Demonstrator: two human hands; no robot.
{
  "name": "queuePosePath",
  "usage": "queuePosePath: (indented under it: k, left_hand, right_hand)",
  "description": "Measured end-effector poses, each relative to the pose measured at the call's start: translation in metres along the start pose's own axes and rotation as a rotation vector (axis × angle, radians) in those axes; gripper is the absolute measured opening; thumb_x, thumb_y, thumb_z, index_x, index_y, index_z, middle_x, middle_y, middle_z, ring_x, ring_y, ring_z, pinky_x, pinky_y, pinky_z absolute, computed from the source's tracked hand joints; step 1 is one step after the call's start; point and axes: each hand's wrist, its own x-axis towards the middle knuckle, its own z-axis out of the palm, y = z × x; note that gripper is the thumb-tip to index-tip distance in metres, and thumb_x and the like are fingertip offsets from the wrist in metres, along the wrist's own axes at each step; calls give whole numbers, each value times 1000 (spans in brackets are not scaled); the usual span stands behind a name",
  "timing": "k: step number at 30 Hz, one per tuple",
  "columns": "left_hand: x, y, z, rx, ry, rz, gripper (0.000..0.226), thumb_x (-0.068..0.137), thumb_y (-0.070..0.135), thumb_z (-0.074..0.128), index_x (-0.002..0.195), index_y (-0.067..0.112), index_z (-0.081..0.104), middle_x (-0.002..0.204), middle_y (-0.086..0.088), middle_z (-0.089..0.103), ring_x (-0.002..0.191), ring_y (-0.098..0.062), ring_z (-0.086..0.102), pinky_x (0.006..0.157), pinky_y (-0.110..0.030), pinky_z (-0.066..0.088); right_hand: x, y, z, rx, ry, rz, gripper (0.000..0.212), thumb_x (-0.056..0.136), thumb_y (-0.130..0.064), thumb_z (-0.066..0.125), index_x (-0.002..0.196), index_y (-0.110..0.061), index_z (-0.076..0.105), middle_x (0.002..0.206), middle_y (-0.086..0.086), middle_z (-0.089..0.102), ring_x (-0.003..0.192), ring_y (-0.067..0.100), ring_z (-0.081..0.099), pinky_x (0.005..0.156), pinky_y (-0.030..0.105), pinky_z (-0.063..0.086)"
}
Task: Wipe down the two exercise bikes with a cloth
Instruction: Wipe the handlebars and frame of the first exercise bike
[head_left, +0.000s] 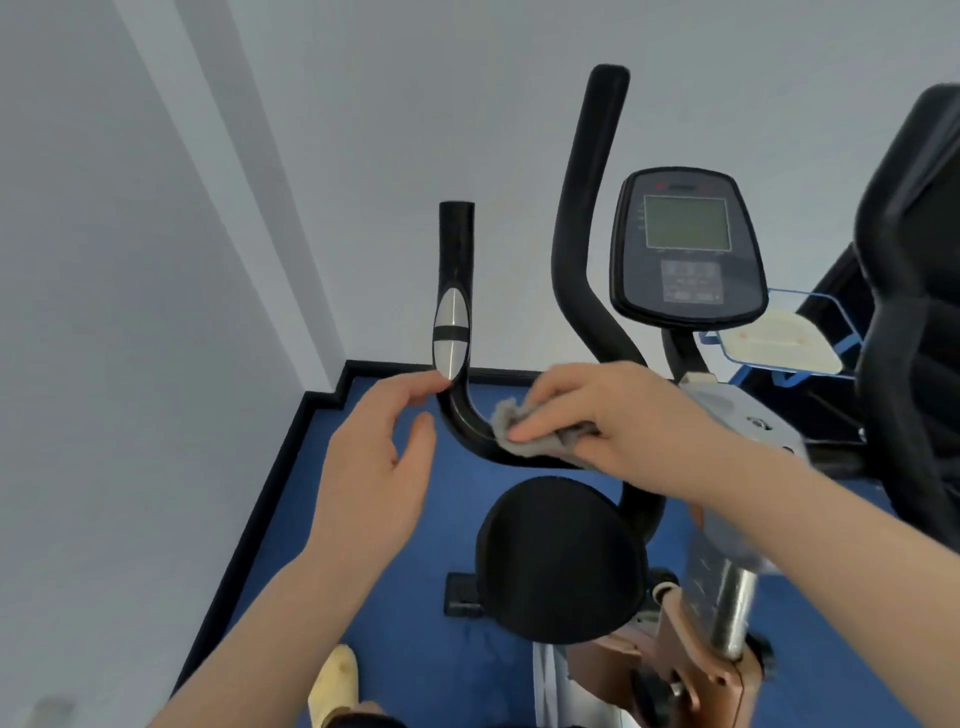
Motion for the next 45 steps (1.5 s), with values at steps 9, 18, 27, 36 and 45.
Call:
queuePosePath:
  k: [9,18,27,36,45]
  left_hand:
    - [18,1,-3,-97,-66,148,37,94,5,55,108,38,66,121,19,60,120,-3,53,87,-4,38]
    - [42,3,-2,-134,-184,218,38,90,12,54,101,48,64,113,28,59,115,-1,52,95,-23,38]
    - [55,-3,-7,-139,-299,284,31,88,16,53,100,42,65,115,29,59,113,-2,51,94,-9,32]
    - [61,-8,-10,-202,-332,302,41,93,5,59,96,46,65,113,30,61,112,-5,54,93,-18,37]
    - [72,-13,-7,-305,-296,298,35,92,4,58,94,38,67,107,22,63,109,-9,58,94,-30,42]
  right_hand:
    - [10,-24,19,208,420,416,21,88,-31,65,108,-33,71,103,-17,64,100,-1,57,93,22,44]
    - [-30,-39,17,-185,616,523,17,80,-28,77,96,-25,71,103,-11,54,92,9,50,78,29,40]
    - [-19,-62,10,-308,206,728,47,81,-63,56,120,-40,46,112,-14,44,92,11,50,71,31,46]
    - [8,-81,41,-149,376,800,23,93,-32,57,111,-30,44,105,-9,48,84,19,57,69,33,44]
    - [9,-87,42,-69,455,878,23,91,-35,59,109,-28,48,106,-11,50,95,15,53,79,32,42]
